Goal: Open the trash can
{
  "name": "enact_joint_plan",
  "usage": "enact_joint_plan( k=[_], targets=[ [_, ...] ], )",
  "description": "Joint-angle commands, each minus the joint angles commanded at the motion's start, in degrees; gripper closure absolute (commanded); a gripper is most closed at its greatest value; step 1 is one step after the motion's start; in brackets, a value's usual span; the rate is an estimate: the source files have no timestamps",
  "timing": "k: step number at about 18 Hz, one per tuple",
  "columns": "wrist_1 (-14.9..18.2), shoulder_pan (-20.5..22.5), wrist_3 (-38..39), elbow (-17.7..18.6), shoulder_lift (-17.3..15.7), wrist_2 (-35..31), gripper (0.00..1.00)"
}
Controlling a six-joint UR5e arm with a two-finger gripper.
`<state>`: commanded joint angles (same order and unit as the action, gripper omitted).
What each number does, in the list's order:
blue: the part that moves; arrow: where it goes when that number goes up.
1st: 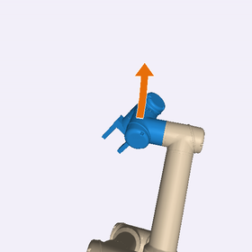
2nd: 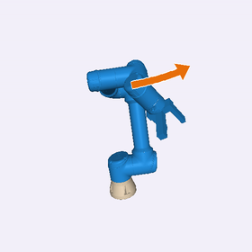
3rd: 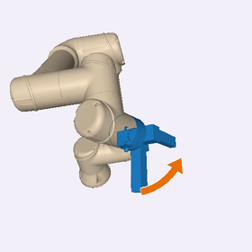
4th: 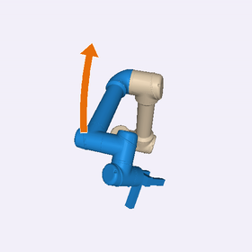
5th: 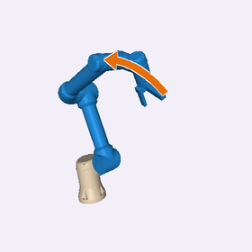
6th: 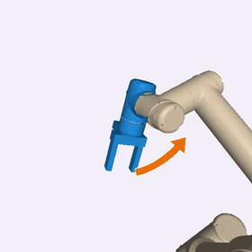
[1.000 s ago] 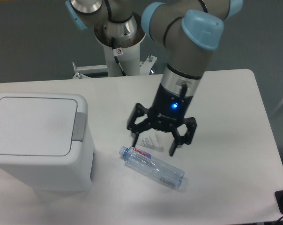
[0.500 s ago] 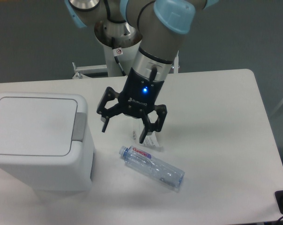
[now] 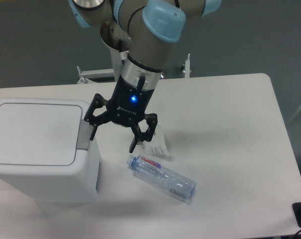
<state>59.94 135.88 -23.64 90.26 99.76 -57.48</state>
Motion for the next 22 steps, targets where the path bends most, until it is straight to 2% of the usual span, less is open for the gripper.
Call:
enact_joint_plan(
  k=[9,19,22],
  targets=[
    [-0.1,-1.0,1.7,1.0,0.0,-1.7,0.0],
    [-0.1,-0.8,1.6,-0.9,-0.2,-1.7,0.0],
    [-0.2,0.7,1.0,-1.2,0.1,-2.0,0.0]
  ],
)
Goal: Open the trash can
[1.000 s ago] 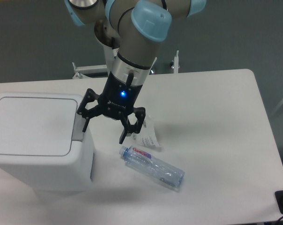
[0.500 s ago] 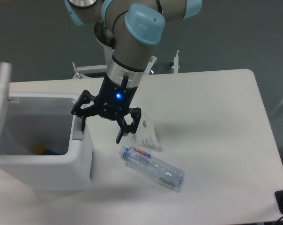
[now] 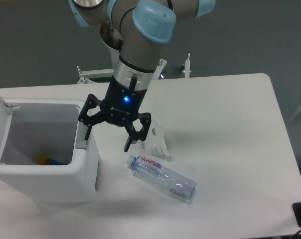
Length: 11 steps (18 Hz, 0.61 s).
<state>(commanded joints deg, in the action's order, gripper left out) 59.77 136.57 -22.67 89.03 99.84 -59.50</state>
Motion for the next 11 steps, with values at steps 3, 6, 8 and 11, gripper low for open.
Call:
enact_joint_plan(
  k=[3,6,8,11],
  targets=[
    [0.1,4.0,-0.2,-0.6,-0.3,-1.1,0.0],
    [-0.1,7.6,-0.9,-2.6,0.0,-1.1,0.0],
    [-0.3,8.9,-3.4,-4.9,1.7,-1.4,0.0],
    [0.0,13.1,-8.2,-4.7,4.0,-5.0,0.0]
  ],
)
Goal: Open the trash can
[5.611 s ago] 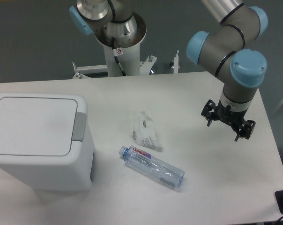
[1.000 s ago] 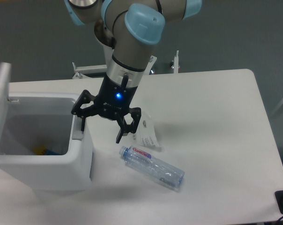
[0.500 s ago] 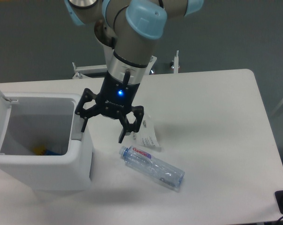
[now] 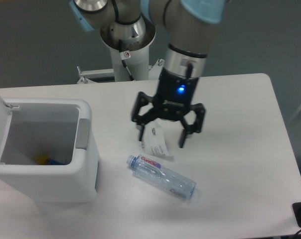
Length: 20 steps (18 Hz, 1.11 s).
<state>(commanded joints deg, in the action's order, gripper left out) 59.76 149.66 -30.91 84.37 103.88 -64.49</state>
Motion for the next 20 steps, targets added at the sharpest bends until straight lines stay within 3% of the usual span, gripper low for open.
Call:
enact_joint_plan(
  k=[6,9,15,18,20],
  targets=[
    [0.4,0.3,-9.0,-0.5,4.4,-10.9,0.0],
    [0.9,3.9,-19.9,0.3,7.6,-17.8,0.0],
    [2.5,6.5,-36.1,1.4,8.0,-20.2,0.0],
    [6.5,7.1,-46.5,2.0,7.5,-25.8,0.0],
    [6.5,7.1,-47.0,2.2,7.7,-25.9,0.0]
  ],
)
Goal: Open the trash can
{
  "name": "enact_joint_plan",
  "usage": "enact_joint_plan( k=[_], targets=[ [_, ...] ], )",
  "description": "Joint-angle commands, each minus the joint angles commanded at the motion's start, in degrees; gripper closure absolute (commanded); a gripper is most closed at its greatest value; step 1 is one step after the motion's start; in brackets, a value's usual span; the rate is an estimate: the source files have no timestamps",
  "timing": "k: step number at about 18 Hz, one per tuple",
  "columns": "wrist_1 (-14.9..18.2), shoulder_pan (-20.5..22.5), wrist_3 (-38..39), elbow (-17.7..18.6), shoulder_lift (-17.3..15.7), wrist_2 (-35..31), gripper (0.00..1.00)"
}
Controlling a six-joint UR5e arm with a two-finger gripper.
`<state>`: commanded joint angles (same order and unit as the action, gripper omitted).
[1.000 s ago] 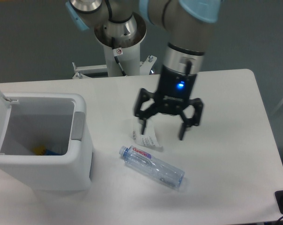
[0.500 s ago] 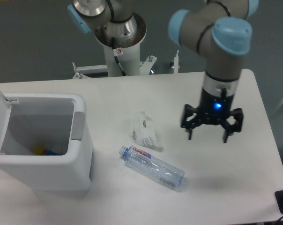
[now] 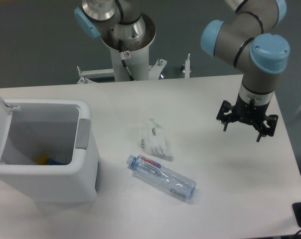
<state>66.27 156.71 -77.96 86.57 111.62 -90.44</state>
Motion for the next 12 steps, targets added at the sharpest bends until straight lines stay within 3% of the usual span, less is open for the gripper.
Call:
enact_joint_plan(
  k=[12],
  targets=[
    [-0.6,-0.3,0.0,0.8,0.1,-0.3,0.0]
  ],
)
